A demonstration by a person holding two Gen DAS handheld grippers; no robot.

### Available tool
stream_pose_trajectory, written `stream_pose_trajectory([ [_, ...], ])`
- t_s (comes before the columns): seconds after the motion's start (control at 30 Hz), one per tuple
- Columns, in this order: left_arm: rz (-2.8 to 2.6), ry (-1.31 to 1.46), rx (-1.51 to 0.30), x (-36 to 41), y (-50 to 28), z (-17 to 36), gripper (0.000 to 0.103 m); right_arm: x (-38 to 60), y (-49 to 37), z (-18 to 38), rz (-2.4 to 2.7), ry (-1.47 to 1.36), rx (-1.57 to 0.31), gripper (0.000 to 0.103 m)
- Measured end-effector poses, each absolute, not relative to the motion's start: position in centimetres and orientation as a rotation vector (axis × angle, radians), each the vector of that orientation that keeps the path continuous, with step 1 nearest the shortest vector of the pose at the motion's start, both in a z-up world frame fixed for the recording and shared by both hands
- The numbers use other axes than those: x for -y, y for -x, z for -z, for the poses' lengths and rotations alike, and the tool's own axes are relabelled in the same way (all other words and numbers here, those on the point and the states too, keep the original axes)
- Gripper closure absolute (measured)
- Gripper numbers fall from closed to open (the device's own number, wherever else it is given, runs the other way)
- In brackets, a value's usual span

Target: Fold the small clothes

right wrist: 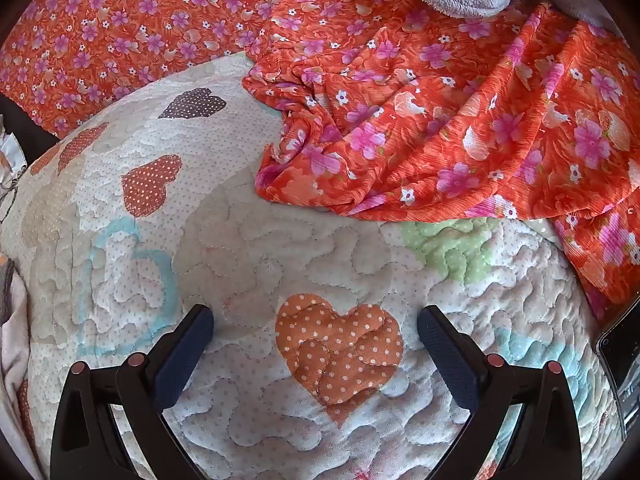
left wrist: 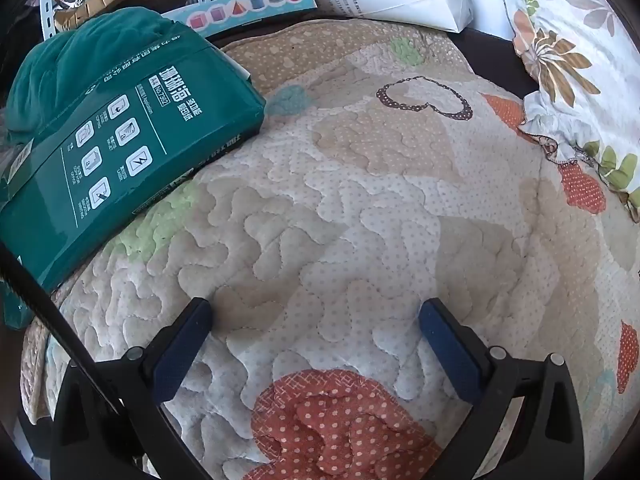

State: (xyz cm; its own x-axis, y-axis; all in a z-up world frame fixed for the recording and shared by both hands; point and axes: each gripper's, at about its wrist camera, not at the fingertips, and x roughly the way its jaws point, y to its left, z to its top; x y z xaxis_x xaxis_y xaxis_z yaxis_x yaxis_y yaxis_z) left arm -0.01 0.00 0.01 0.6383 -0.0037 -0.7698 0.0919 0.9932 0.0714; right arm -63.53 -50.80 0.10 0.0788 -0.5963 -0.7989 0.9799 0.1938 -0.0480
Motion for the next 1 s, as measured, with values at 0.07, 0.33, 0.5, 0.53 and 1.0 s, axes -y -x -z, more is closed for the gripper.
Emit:
stream_pose_trajectory([
  [0.07,0.064,-0.087,-0.881,-0.08,-0.01,0.01,0.0,50.79,63.54,-0.11,1.29,-0.6,-0.804,0.0],
  [0.33,0.055,-0.107,-0.88,-0.02,-0.01,0.01,0.0,50.79,63.53,-0.1,1.291,-0.599,-0.805,0.0],
  [0.5,0.054,-0.107,-0.879,-0.04,-0.01,0.0,0.0,50.79,63.55,-0.13,1.291,-0.599,-0.805,0.0],
  [0.53,0.054,-0.106,-0.879,-0.05,-0.01,0.01,0.0,50.81,63.56,-0.09,1.29,-0.6,-0.804,0.0],
  [1.0,0.053,-0.111,-0.879,-0.01,0.0,0.0,0.0,50.8,63.56,-0.11,1.291,-0.598,-0.804,0.0],
])
